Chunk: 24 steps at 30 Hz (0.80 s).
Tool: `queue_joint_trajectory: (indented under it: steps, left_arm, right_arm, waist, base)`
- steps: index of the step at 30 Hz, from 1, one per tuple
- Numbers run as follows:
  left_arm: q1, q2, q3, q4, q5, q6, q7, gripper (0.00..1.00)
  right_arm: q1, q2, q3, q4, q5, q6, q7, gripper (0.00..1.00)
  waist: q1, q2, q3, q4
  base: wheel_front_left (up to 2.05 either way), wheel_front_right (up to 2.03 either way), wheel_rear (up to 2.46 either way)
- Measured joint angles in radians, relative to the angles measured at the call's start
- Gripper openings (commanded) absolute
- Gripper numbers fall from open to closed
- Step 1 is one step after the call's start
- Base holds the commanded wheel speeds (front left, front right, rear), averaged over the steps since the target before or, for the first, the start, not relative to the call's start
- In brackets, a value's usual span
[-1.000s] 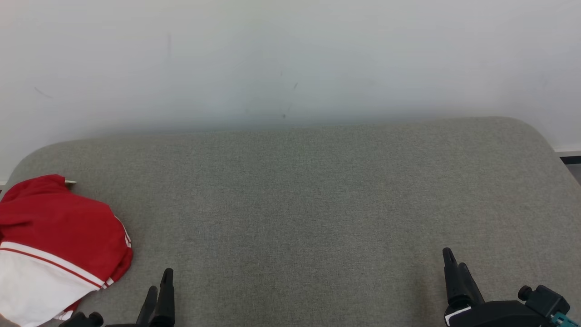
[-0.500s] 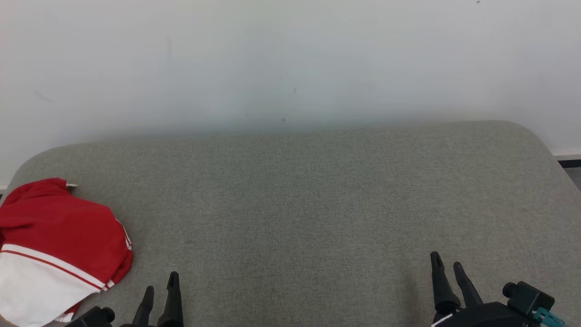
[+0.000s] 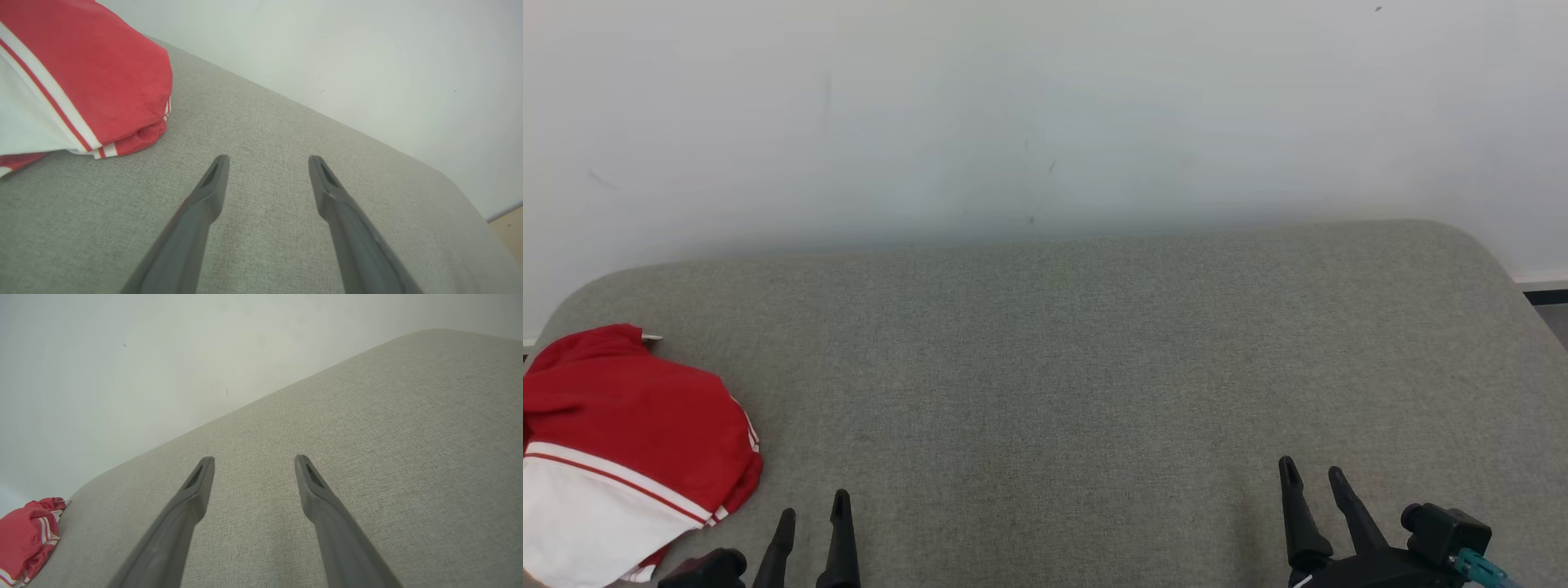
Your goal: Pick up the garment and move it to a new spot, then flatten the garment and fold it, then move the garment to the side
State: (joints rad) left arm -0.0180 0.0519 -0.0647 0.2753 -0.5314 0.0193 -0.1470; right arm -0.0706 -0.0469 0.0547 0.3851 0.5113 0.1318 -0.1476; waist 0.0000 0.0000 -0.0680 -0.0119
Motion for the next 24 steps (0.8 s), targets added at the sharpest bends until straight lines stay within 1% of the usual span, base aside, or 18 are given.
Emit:
queue_joint_trajectory:
  steps: [24]
  left_arm:
    - [0.004, 0.007, -0.007, -0.007, 0.252, 0.031, -0.057, 1.00]
  right_arm:
    - [-0.005, -0.001, 0.028, 0.011, -0.261, 0.000, -0.058, 1.00]
  waist:
    - [0.0000, 0.0000, -0.008, 0.000]
  base:
    - [0.00, 0.00, 0.00]
